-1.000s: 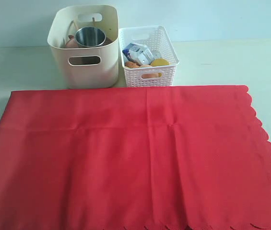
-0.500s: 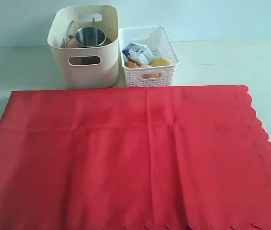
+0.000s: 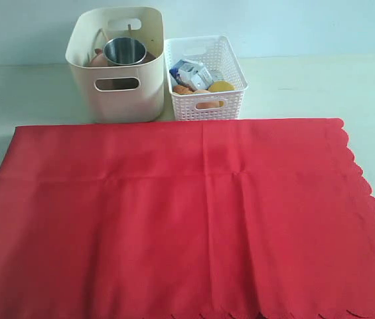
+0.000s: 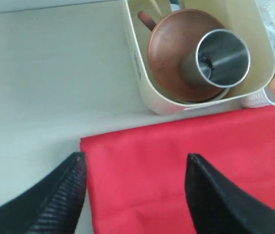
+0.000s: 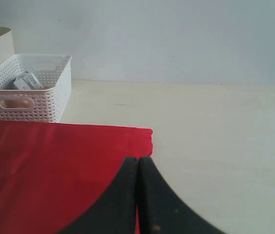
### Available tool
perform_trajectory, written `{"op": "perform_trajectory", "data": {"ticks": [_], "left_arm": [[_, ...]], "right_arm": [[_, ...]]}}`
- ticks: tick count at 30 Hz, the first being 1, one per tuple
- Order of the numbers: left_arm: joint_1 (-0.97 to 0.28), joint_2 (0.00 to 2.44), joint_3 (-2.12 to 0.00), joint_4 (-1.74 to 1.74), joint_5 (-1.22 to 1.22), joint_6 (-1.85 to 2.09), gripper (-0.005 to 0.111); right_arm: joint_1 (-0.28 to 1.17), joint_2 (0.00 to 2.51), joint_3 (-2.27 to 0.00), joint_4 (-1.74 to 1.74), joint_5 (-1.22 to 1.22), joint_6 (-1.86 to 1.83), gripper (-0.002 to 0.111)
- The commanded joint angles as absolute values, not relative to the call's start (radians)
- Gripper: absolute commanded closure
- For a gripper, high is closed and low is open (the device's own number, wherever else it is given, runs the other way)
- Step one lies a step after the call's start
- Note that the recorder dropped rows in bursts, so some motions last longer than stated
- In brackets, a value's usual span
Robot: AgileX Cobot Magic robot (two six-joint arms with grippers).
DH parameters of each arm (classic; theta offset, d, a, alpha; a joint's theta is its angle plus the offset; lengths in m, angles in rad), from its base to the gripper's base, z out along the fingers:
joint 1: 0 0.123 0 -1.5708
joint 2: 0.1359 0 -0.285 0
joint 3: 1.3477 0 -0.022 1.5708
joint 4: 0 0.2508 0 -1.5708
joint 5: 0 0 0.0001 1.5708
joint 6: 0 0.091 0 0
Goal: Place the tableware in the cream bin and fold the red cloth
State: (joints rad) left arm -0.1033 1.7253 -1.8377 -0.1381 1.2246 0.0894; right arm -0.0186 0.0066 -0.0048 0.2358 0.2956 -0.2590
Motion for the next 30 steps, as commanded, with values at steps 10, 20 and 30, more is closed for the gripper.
{"op": "perform_trajectory", "data": {"ticks": [10, 20, 30], "left_arm": [[-0.019, 1.59, -1.542, -0.137, 1.152, 0.102, 0.049], [-0.009, 1.566, -1.285, -0.137, 1.061, 0.104, 0.049], [0.079, 1.566, -1.019, -0.154, 0.92, 0.101, 0.049]], "right_arm": [[-0.023, 0.0, 0.0, 0.236, 0.283, -0.261, 0.108], [-0.023, 0.0, 0.0, 0.236, 0.283, -0.261, 0.108], [-0.023, 0.0, 0.0, 0.236, 0.283, -0.261, 0.108]]}}
